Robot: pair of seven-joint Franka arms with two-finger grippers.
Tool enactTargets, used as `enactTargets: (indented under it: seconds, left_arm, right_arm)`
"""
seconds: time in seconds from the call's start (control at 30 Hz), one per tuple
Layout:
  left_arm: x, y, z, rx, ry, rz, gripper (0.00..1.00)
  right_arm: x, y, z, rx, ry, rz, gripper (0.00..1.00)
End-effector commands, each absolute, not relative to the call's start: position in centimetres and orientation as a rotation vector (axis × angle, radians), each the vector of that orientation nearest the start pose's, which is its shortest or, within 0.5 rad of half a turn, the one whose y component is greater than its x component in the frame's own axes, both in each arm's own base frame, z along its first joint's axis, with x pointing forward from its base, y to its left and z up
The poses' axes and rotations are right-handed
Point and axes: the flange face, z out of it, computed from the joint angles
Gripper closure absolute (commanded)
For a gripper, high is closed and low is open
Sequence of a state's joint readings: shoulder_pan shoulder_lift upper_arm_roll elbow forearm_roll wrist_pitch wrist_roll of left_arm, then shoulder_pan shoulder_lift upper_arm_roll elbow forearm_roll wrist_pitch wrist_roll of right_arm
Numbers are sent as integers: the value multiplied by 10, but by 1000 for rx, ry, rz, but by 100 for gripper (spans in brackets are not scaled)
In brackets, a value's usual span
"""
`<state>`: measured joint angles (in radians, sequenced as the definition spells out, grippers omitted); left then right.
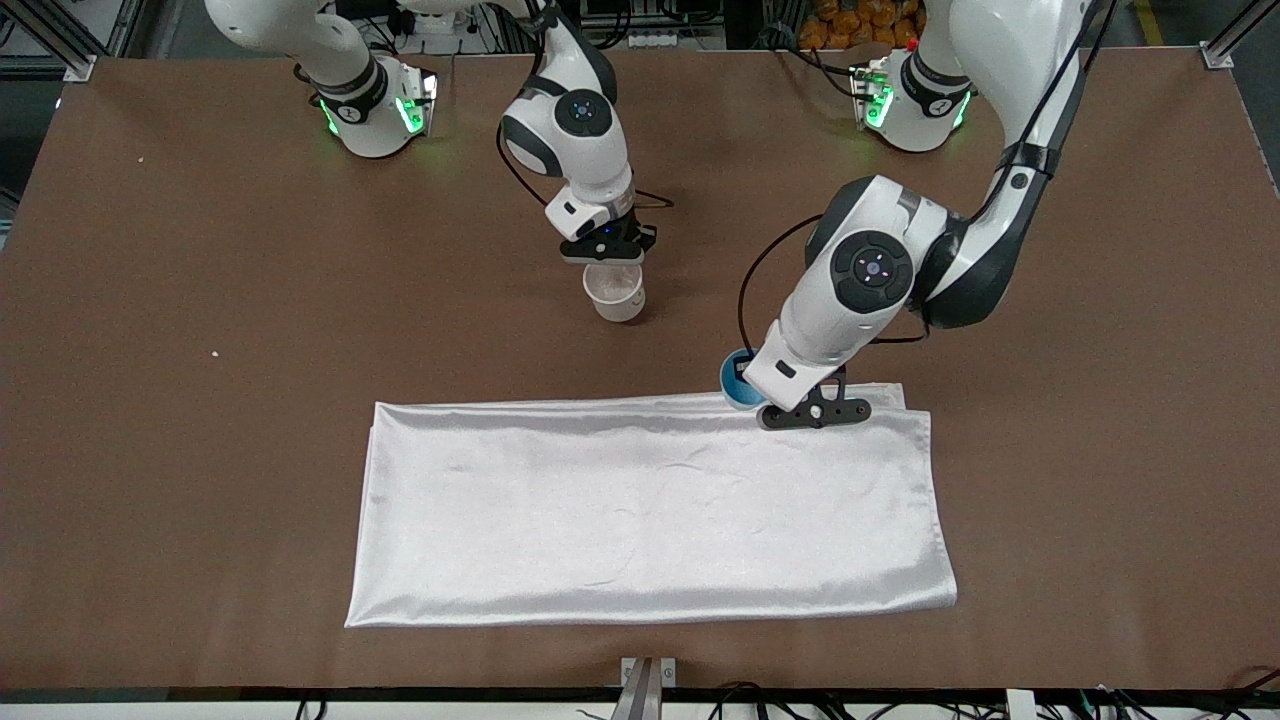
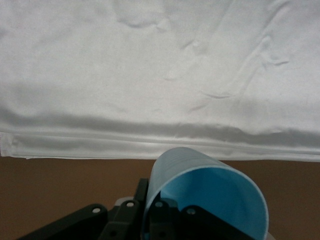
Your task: Place blue cup into white mug on table
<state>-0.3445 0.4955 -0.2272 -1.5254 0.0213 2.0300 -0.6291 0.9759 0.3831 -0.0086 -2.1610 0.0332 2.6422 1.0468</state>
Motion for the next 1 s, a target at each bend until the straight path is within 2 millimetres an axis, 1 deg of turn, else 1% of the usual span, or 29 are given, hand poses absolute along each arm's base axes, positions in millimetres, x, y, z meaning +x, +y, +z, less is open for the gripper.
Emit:
enactTargets:
  seconds: [0.0,0.07,0.2,0.23,0.27,0.3,0.37,0.4,0.43,0.53,0.63,0.67,0.73,0.83,0.9,0.97]
  left_arm:
    - [587,-353,388,-3193,-138,36,100]
    - [587,-354,388,-3193,-138,36,100]
    - [587,-353,388,-3193,-141,36,100]
    - [587,-353,388,-3193,-141,36,100]
    - [587,-353,388,-3193,-138,36,100]
    - [587,-353,388,-3192,-138,38,100]
    - [587,-353,388,-3191,-138,40,100]
    - [587,-353,388,-3190,-138,41,100]
    - [587,-352,388,-3190,-140,41,100]
    - [588,-350,388,-3185,-144,49,100]
    - [588,-345,390,-3173,-144,68,100]
    - [588,-344,392,-3171,-143,68,100]
    - [586,-343,398,-3170,-140,58,100]
    - [583,-345,399,-3160,-140,78,100]
    - [581,-347,400,-3158,-137,84,100]
    - [580,-346,401,-3151,-141,93,100]
  right_arm:
    - [331,483,211,-3035,195,-95,100]
    - [328,486,206,-3039,196,-91,100]
    - [330,490,206,-3033,218,-94,100]
    - [332,489,207,-3031,231,-96,96]
    - [332,490,207,-3031,245,-94,86]
    - [333,490,208,-3028,262,-95,72]
    - [339,491,212,-3021,289,-97,32]
    - [342,490,213,-3018,299,-96,14]
    - [343,489,213,-3019,304,-95,0]
    - [345,489,218,-3027,305,-89,0]
    - [359,492,234,-3039,328,-84,0]
    - [367,492,241,-3050,337,-79,0]
    - [386,494,259,-3074,359,-69,0]
    - [423,484,286,-3110,380,-52,0]
    - [452,471,302,-3122,313,-51,0]
    - [486,449,315,-3118,237,-62,0]
